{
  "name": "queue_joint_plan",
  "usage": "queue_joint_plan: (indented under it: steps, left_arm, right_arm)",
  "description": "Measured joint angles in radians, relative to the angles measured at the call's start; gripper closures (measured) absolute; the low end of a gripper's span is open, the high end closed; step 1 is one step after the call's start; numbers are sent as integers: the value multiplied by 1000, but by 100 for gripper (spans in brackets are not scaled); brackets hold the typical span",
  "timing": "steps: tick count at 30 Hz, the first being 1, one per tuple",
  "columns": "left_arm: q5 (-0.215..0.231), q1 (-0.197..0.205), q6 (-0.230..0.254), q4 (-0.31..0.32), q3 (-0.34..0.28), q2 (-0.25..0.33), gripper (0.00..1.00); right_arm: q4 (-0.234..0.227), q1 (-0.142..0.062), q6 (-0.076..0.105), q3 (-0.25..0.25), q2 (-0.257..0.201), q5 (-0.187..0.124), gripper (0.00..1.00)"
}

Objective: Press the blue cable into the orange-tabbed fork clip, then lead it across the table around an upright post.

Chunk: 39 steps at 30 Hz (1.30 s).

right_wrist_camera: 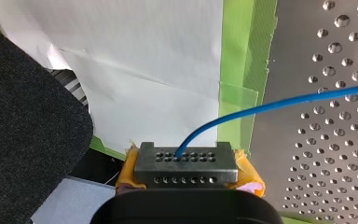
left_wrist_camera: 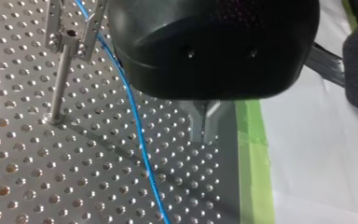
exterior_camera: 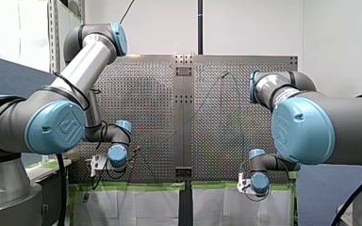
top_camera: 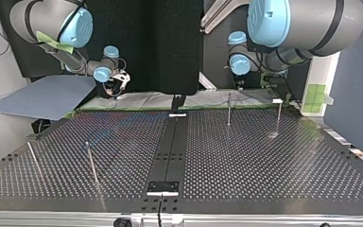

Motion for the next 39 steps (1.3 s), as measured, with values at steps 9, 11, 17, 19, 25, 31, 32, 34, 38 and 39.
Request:
queue_joint_plan:
  steps: [9,11,17,19,25,31,32,34,38,39]
  left_arm:
    - [-3,1,-14,13,0,17,96]
    - [-3,2,-21,14,0,19,86]
    - [-8,8,-52,19,0,21,49]
    - [-10,11,-67,27,0,21,49]
    - [-2,16,-101,67,0,21,40]
    - [34,21,-133,113,0,20,19]
    - [36,23,-139,116,0,20,19]
    - [39,29,-148,119,0,20,19]
    - [45,41,-159,122,0,20,17]
    - [47,46,-161,121,0,20,17]
  right_arm:
    - [0,0,0,0,0,0,100]
    - [0,0,0,0,0,0,100]
    - [0,0,0,0,0,0,100]
    - [0,1,0,0,0,0,100]
    - [0,2,-1,0,0,0,100]
    - [2,3,-1,-3,0,0,100]
    - [2,3,-1,-3,0,0,100]
    - [4,4,-1,-4,0,0,100]
    - [5,5,-2,-4,0,0,100]
    - [6,5,-2,-4,0,0,100]
